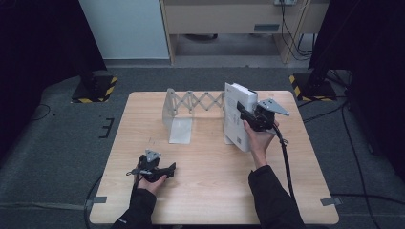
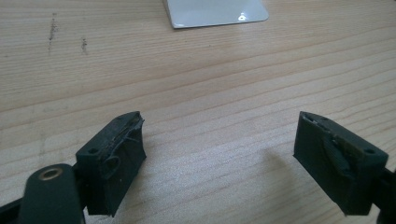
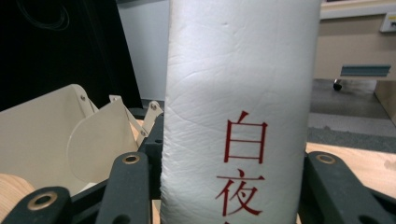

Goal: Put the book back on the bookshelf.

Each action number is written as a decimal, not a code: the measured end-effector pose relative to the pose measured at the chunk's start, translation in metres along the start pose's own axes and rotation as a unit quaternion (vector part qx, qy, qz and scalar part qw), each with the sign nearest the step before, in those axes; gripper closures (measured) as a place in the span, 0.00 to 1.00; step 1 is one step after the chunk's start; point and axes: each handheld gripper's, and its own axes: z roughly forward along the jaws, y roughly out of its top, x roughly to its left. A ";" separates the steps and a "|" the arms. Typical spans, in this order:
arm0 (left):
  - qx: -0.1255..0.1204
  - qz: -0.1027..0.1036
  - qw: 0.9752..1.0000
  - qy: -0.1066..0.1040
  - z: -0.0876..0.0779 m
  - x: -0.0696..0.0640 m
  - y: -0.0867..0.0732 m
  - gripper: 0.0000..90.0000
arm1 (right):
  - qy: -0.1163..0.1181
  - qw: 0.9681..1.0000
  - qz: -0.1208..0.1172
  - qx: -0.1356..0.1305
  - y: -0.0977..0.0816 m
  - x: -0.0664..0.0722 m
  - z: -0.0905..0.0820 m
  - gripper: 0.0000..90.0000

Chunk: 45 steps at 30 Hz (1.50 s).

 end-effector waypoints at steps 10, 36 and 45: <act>0.001 0.003 1.000 0.001 0.000 0.000 0.000 0.17 | 0.001 1.000 -0.013 -0.002 -0.008 0.002 -0.001 0.59; 0.005 0.011 1.000 0.004 0.000 -0.002 0.000 0.17 | 0.041 0.998 -0.028 0.029 -0.031 -0.004 -0.056 0.51; 0.004 0.011 1.000 0.002 -0.001 -0.001 -0.001 0.17 | 0.034 0.999 -0.027 0.009 -0.053 0.004 -0.063 0.45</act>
